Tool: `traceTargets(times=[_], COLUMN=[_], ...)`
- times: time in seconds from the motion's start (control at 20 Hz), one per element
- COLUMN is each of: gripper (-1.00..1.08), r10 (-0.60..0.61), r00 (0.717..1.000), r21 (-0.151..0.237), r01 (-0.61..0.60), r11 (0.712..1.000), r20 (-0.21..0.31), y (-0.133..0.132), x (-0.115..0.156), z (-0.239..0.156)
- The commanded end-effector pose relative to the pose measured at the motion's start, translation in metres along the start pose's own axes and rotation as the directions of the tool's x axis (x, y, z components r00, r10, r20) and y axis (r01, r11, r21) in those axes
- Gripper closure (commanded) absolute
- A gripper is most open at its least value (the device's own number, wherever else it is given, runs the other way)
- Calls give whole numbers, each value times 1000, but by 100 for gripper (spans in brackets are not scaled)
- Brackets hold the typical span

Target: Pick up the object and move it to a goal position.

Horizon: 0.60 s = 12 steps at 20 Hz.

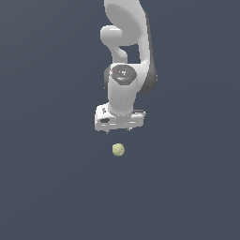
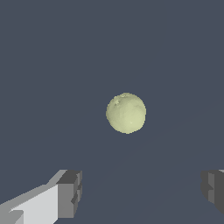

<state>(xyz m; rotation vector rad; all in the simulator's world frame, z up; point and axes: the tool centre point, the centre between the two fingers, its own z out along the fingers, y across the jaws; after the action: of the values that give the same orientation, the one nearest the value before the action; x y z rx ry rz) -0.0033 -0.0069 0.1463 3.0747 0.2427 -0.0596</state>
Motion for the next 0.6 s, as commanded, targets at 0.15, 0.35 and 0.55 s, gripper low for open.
traceTargets(times=[0.15, 0.35, 0.55], gripper=[-92, -92, -92], r10=[-112, -212, -311], r00=[994, 977, 950], r21=[6, 11, 15], r01=[112, 213, 312], r11=[994, 977, 950], r20=[-7, -15, -26], y=[1, 2, 3], x=[8, 16, 23], z=[10, 20, 30])
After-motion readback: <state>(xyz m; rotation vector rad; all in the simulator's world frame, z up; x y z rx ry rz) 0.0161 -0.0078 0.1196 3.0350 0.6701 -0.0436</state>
